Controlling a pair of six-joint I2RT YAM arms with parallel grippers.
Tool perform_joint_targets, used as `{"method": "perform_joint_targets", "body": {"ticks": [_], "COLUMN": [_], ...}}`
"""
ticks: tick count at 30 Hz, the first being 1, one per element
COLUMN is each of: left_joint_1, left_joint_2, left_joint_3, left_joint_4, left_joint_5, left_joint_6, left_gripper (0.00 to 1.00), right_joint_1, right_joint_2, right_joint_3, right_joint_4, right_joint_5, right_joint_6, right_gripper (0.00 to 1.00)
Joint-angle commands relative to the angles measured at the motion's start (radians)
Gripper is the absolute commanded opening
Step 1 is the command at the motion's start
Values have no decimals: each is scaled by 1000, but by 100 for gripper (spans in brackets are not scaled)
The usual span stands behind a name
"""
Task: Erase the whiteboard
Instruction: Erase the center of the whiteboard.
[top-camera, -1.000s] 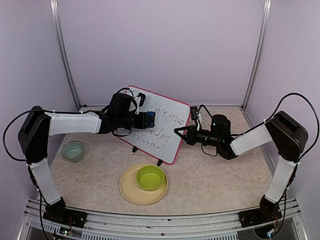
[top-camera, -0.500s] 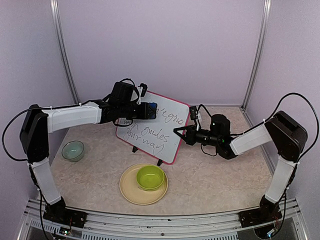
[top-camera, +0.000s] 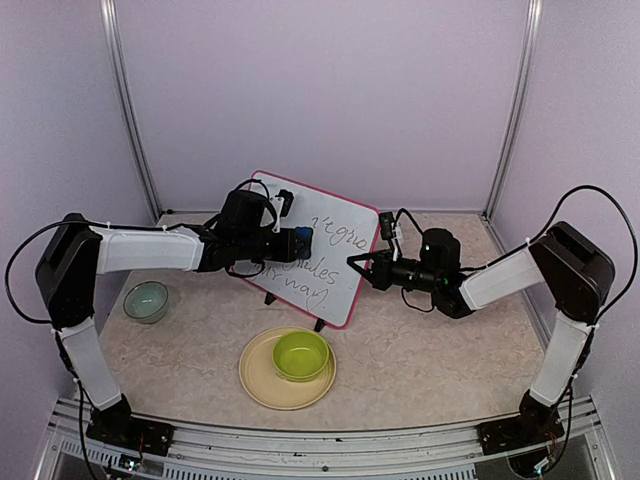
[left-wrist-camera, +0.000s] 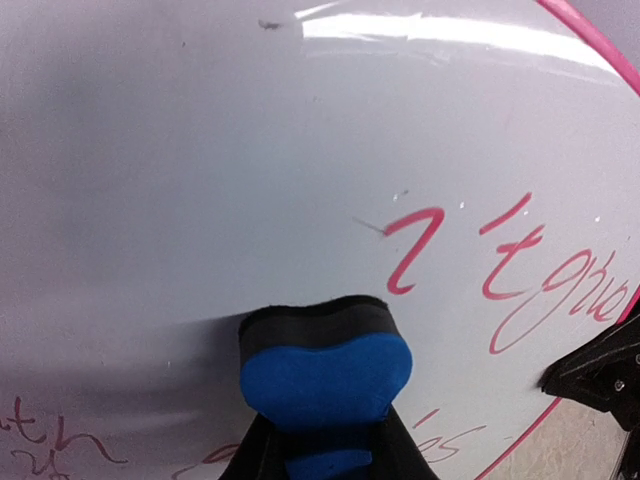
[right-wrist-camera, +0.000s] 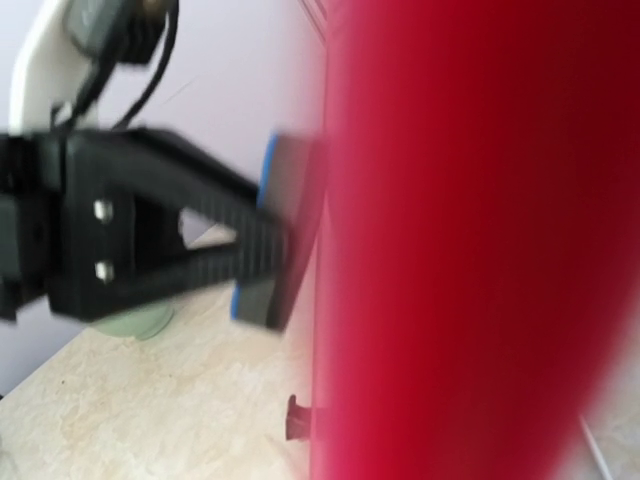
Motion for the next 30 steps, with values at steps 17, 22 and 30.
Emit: {"method": "perform_joint_targets", "body": {"ticks": [17, 22, 30], "left_joint_1": [-5, -15, -23], "left_joint_2": [87, 71, 54], "left_joint_3": [248, 124, -16], "left_joint_4": [-154, -98, -35], "left_joint_5": [-11, -2, 8], "left_joint_6": [22, -3, -38], "left_gripper": [3, 3, 3], "right_joint_1": [73, 74, 78], "right_joint_2": [108, 111, 119], "right_joint_3": [-88, -85, -79], "right_joint_4": [-446, -448, -449], "right_joint_5": [-124, -123, -126], "right_joint_6": [-257, -257, -256], "right_gripper": [0, 0, 0]}}
